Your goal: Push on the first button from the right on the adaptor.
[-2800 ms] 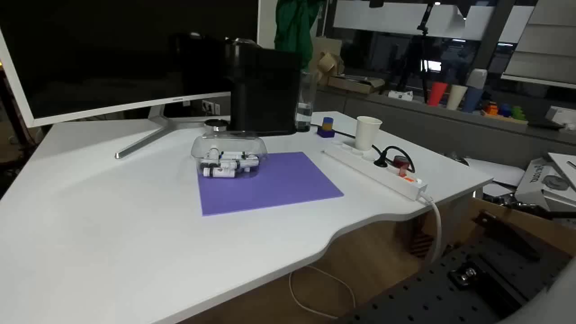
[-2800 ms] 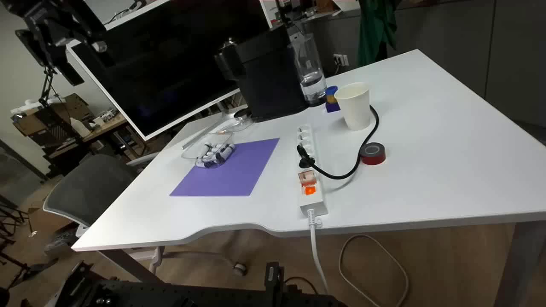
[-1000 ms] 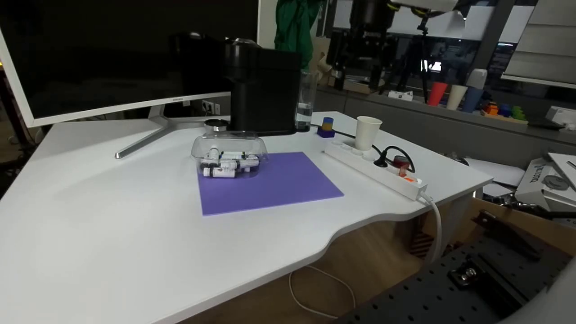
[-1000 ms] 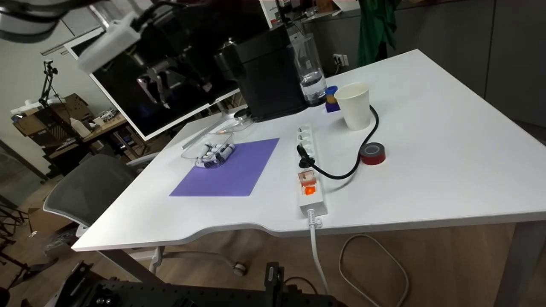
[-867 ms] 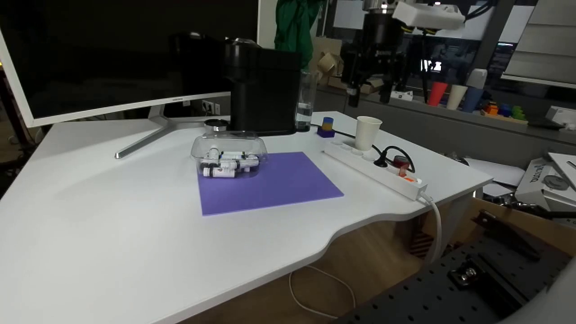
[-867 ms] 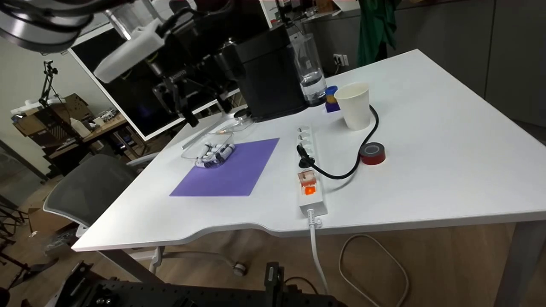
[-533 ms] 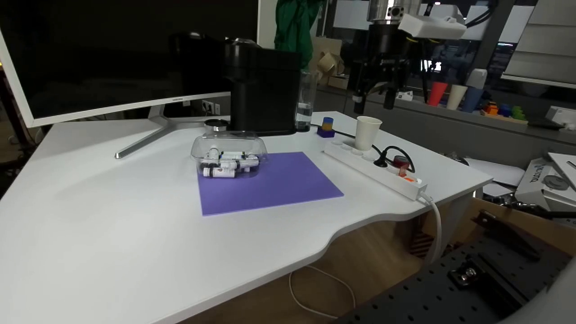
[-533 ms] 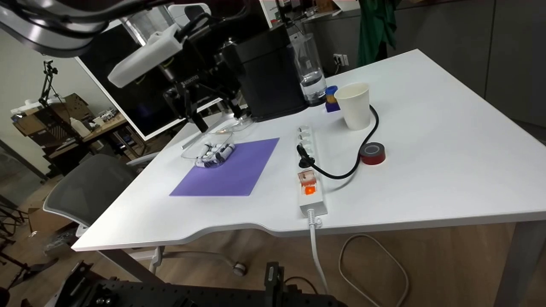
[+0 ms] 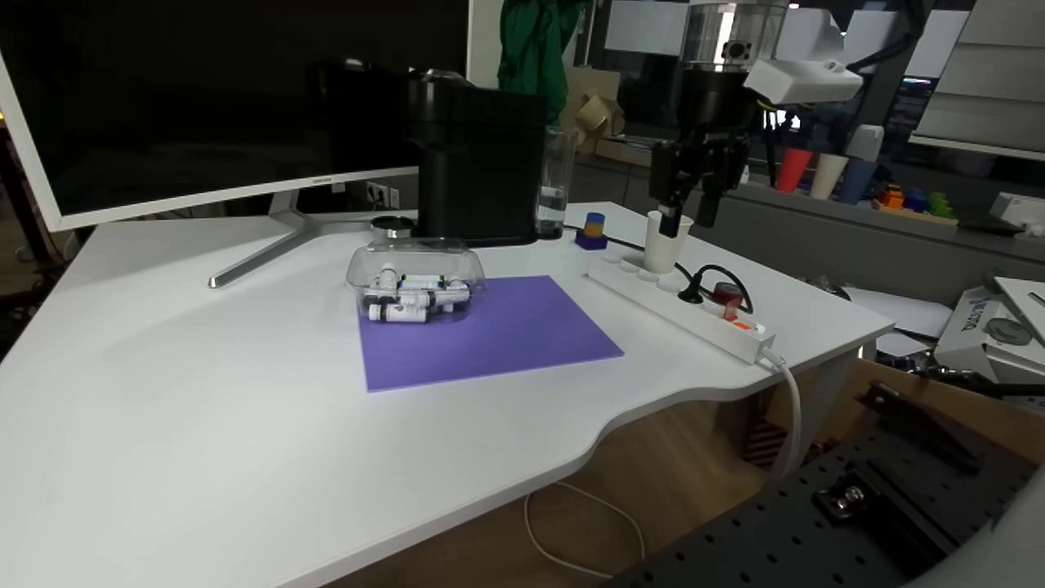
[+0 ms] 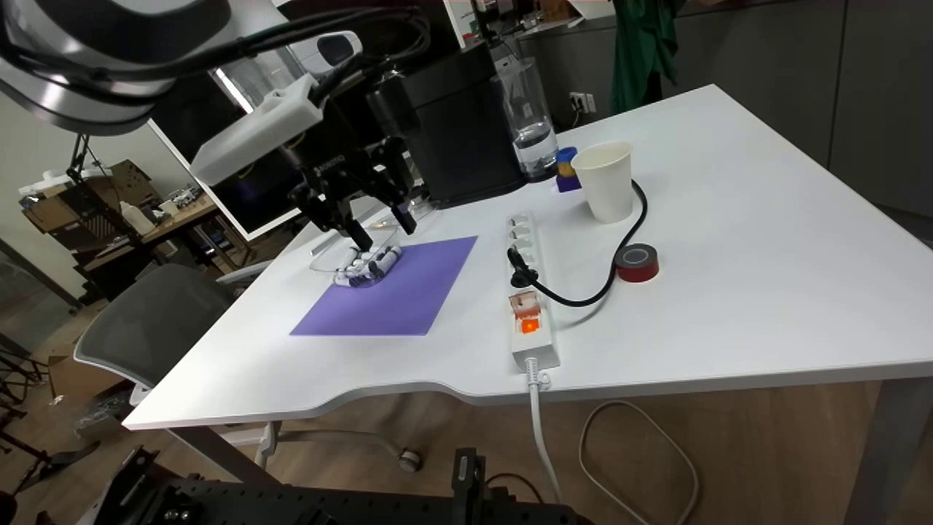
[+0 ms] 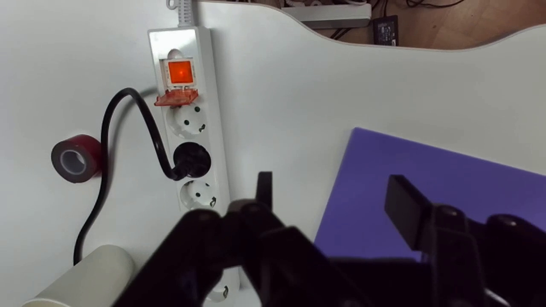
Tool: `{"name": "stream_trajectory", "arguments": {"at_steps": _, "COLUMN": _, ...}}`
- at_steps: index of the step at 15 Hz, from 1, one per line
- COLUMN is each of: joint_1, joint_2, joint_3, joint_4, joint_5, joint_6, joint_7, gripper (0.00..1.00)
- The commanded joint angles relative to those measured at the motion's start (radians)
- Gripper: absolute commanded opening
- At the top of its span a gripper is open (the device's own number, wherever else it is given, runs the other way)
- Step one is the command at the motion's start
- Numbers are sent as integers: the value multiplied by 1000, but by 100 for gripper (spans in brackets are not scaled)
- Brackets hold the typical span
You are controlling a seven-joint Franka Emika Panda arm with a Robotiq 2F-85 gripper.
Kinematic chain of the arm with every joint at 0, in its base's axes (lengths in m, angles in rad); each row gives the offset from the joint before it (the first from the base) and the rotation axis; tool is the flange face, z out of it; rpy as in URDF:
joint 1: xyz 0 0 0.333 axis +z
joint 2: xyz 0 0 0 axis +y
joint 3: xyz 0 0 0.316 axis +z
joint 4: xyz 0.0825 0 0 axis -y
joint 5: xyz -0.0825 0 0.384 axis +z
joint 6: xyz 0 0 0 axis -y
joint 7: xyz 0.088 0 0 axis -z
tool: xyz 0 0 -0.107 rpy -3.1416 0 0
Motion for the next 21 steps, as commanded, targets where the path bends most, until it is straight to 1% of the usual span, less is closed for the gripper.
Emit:
{"name": "stream_trajectory", "arguments": {"at_steps": 1, "joint_1": -31, "joint_2": -18, "joint_3": -41, "joint_4": -59, "joint_5": -28, "joint_6": 64, "joint_7": -63, "gripper": 38}}
{"name": "stream_trajectory", "arguments": {"at_steps": 3, "joint_1": -41, "joint_2": 12, "joint_3": -70, "joint_4": -52, "joint_5": -3, "joint_6": 85, "joint_7": -122, "gripper": 25}}
{"name": "stream_trajectory", "arguments": {"at_steps": 5, "joint_1": -46, "joint_2": 56, "joint_3": -97, "joint_4": -25, "joint_5": 29, "joint_6": 89, "joint_7": -179, "gripper": 12}}
{"name": "stream_trajectory", "arguments": {"at_steps": 6, "joint_1": -49, "joint_2": 80, "joint_3": -107, "joint_4": -12, "joint_5": 37, "joint_6": 93, "joint_7": -200, "gripper": 4}}
{"name": "stream_trajectory", "arguments": {"at_steps": 7, "joint_1": -51, "joint_2": 102, "joint_3": -115, "joint_4": 0, "joint_5": 49, "joint_6": 98, "joint_7": -222, "gripper": 2}}
{"name": "stream_trajectory", "arguments": {"at_steps": 8, "joint_1": -54, "joint_2": 130, "joint_3": -120, "joint_4": 15, "joint_5": 60, "joint_6": 103, "joint_7": -243, "gripper": 0}}
{"name": "stream_trajectory", "arguments": {"at_steps": 11, "joint_1": -62, "joint_2": 191, "joint_3": -111, "joint_4": 54, "joint_5": 88, "joint_6": 111, "joint_7": -297, "gripper": 0}}
{"name": "stream_trajectory", "arguments": {"at_steps": 13, "joint_1": -67, "joint_2": 235, "joint_3": -95, "joint_4": 94, "joint_5": 77, "joint_6": 113, "joint_7": -361, "gripper": 0}}
{"name": "stream_trajectory", "arguments": {"at_steps": 14, "joint_1": -71, "joint_2": 259, "joint_3": -89, "joint_4": 121, "joint_5": 62, "joint_6": 107, "joint_7": -373, "gripper": 0}}
{"name": "stream_trajectory", "arguments": {"at_steps": 15, "joint_1": -73, "joint_2": 202, "joint_3": -89, "joint_4": 57, "joint_5": 60, "joint_6": 114, "joint_7": -325, "gripper": 1}}
{"name": "stream_trajectory", "arguments": {"at_steps": 18, "joint_1": -77, "joint_2": 249, "joint_3": -77, "joint_4": 100, "joint_5": 56, "joint_6": 114, "joint_7": -347, "gripper": 1}}
{"name": "stream_trajectory", "arguments": {"at_steps": 19, "joint_1": -78, "joint_2": 231, "joint_3": -76, "joint_4": 75, "joint_5": 57, "joint_6": 124, "joint_7": -352, "gripper": 0}}
{"name": "stream_trajectory", "arguments": {"at_steps": 21, "joint_1": -83, "joint_2": 242, "joint_3": -82, "joint_4": 66, "joint_5": 58, "joint_6": 136, "joint_7": -321, "gripper": 0}}
